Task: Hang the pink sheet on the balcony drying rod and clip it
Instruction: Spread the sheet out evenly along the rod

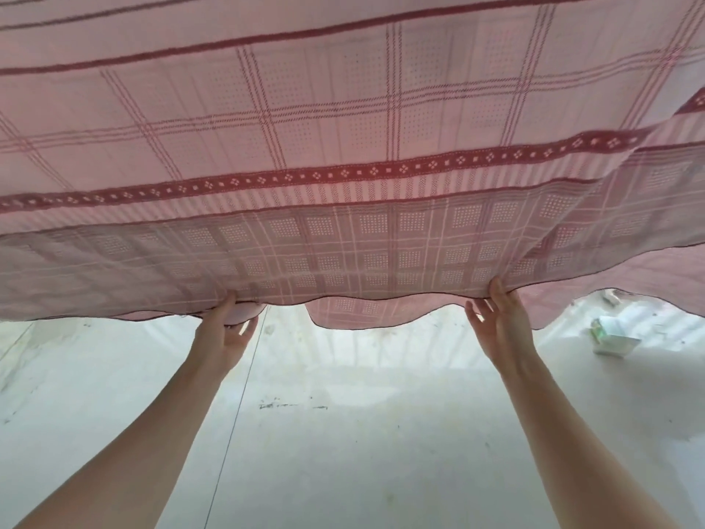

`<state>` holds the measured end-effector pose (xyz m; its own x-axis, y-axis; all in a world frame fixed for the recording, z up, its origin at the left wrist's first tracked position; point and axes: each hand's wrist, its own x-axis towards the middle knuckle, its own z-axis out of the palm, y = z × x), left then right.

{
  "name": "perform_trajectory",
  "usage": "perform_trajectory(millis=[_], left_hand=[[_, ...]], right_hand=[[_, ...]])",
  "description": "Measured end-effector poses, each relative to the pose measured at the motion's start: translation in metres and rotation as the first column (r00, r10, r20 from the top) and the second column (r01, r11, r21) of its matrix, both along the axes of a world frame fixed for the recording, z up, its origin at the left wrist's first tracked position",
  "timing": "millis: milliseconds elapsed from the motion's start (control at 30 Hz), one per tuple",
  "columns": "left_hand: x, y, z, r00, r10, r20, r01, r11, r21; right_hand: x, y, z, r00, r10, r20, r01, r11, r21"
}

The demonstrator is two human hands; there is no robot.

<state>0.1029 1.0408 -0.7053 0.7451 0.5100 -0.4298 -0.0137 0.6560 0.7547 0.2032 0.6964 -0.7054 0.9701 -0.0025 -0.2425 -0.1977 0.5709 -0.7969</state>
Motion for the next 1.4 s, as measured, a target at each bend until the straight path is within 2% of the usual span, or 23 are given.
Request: perform_trajectory(millis=[267, 600, 800, 867, 967, 1033, 1133, 1167, 1200, 1233, 1267, 1300, 1333, 1367, 1400], left_hand=[[0.01, 0.01, -0.019, 0.989, -0.072, 0.127, 0.068, 0.997, 0.04], [0.014, 0.027, -0.014, 0.962, -0.162, 0.219, 0.143, 0.984, 0.102], [0.008, 0.037, -0.006, 0.964, -0.148, 0.221, 0.131, 0.987, 0.089], [0.005, 0.032, -0.003, 0.964, -0.154, 0.218, 0.138, 0.986, 0.09], [0.004, 0.022, -0.006, 0.966, -0.135, 0.219, 0.125, 0.99, 0.058], [0.004, 0.018, -0.008, 0.967, -0.112, 0.228, 0.11, 0.994, 0.024], [0.004, 0.012, -0.009, 0.965, -0.092, 0.244, 0.097, 0.995, -0.009], [0.004, 0.011, -0.009, 0.965, -0.085, 0.246, 0.091, 0.996, -0.012], [0.004, 0.01, -0.01, 0.966, -0.081, 0.243, 0.087, 0.996, -0.011], [0.004, 0.009, -0.012, 0.967, -0.08, 0.24, 0.085, 0.996, -0.008], [0.004, 0.01, -0.014, 0.968, -0.08, 0.236, 0.084, 0.996, -0.006], [0.003, 0.01, -0.016, 0.969, -0.083, 0.234, 0.087, 0.996, -0.005], [0.002, 0.01, -0.018, 0.969, -0.087, 0.23, 0.09, 0.996, -0.004], [0.002, 0.011, -0.02, 0.971, -0.088, 0.223, 0.091, 0.996, -0.005], [0.001, 0.012, -0.021, 0.973, -0.084, 0.217, 0.088, 0.996, -0.01]], right_hand=[[0.012, 0.004, -0.025, 0.997, -0.056, 0.049, 0.058, 0.998, -0.035], [0.002, 0.019, -0.05, 0.995, -0.093, -0.024, 0.091, 0.992, -0.085], [-0.011, 0.037, -0.068, 0.988, -0.108, -0.114, 0.098, 0.991, -0.089], [-0.008, 0.045, -0.061, 0.984, -0.106, -0.144, 0.102, 0.994, -0.033], [-0.005, 0.059, -0.043, 0.981, -0.045, -0.19, 0.076, 0.984, 0.163], [-0.005, 0.069, -0.031, 0.986, 0.03, -0.165, 0.023, 0.95, 0.311], [-0.012, 0.083, -0.024, 0.981, 0.153, -0.118, -0.086, 0.891, 0.446], [-0.015, 0.088, -0.025, 0.975, 0.216, -0.053, -0.167, 0.869, 0.465], [-0.008, 0.088, -0.037, 0.981, 0.187, 0.046, -0.187, 0.871, 0.453], [-0.004, 0.078, -0.051, 0.987, 0.143, 0.067, -0.158, 0.871, 0.466], [-0.007, 0.075, -0.058, 0.968, 0.221, 0.122, -0.251, 0.818, 0.517], [-0.018, 0.071, -0.059, 0.946, 0.294, 0.137, -0.322, 0.792, 0.519], [-0.027, 0.079, -0.051, 0.961, 0.26, 0.094, -0.275, 0.874, 0.401], [-0.038, 0.09, -0.033, 0.975, 0.214, 0.056, -0.221, 0.956, 0.194], [-0.035, 0.096, -0.029, 0.975, 0.214, 0.057, -0.221, 0.96, 0.174]])
